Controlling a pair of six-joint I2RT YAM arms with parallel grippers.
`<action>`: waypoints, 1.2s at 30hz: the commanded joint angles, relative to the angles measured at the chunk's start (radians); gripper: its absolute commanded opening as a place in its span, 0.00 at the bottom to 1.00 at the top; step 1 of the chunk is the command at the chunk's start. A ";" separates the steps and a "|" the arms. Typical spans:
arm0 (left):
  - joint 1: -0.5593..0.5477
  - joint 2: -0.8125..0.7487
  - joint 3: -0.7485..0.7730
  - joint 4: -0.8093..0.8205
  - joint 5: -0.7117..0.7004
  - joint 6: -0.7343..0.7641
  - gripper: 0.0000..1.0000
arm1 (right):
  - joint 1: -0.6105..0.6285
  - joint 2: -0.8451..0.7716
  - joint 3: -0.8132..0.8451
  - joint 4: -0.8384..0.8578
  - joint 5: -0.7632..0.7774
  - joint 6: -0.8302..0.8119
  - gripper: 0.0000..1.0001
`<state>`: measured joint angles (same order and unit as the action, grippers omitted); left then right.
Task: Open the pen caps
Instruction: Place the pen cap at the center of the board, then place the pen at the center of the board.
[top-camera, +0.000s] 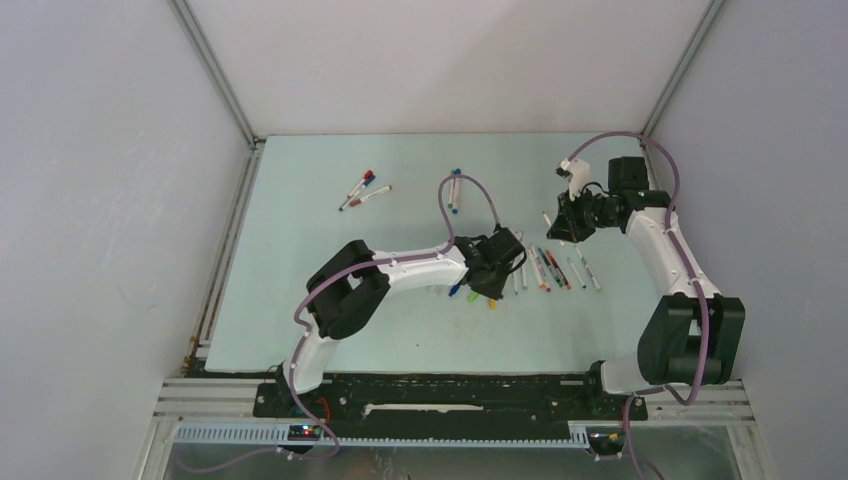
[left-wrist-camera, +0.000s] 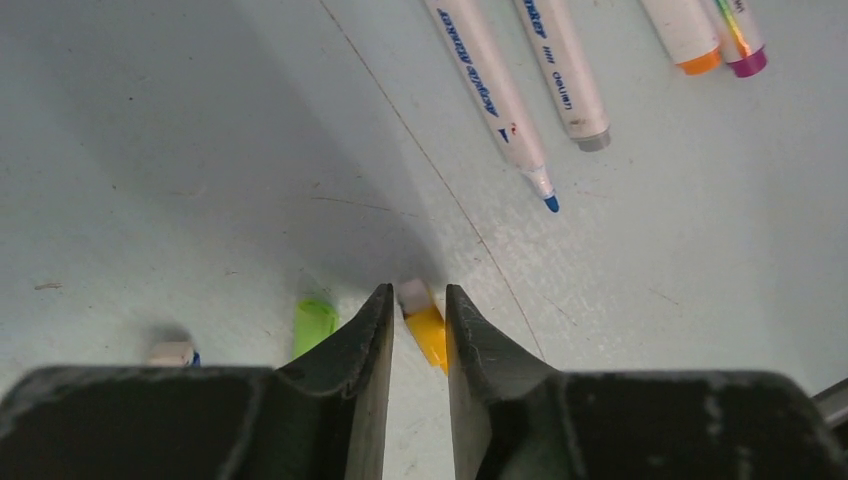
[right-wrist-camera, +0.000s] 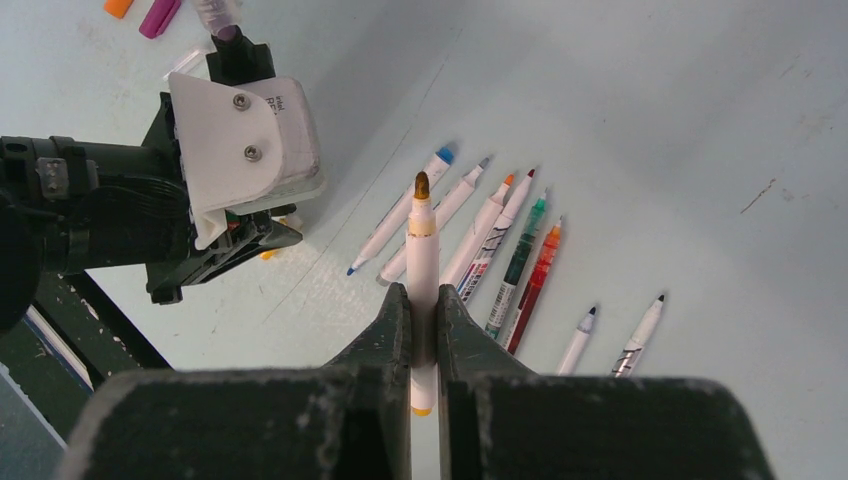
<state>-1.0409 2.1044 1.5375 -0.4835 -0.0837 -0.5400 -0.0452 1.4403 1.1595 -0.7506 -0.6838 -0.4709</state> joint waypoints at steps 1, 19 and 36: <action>-0.007 0.009 0.064 -0.031 -0.036 0.020 0.28 | -0.002 0.001 0.009 0.008 -0.006 0.002 0.00; -0.025 -0.303 -0.136 0.144 -0.151 0.029 0.44 | -0.066 0.003 0.009 0.011 0.014 0.008 0.00; -0.024 -0.858 -0.620 0.343 -0.613 0.066 0.64 | -0.205 0.200 0.039 0.008 0.317 0.017 0.00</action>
<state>-1.0649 1.3457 0.9962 -0.1932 -0.5320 -0.4904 -0.2321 1.5993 1.1606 -0.7357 -0.4660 -0.4446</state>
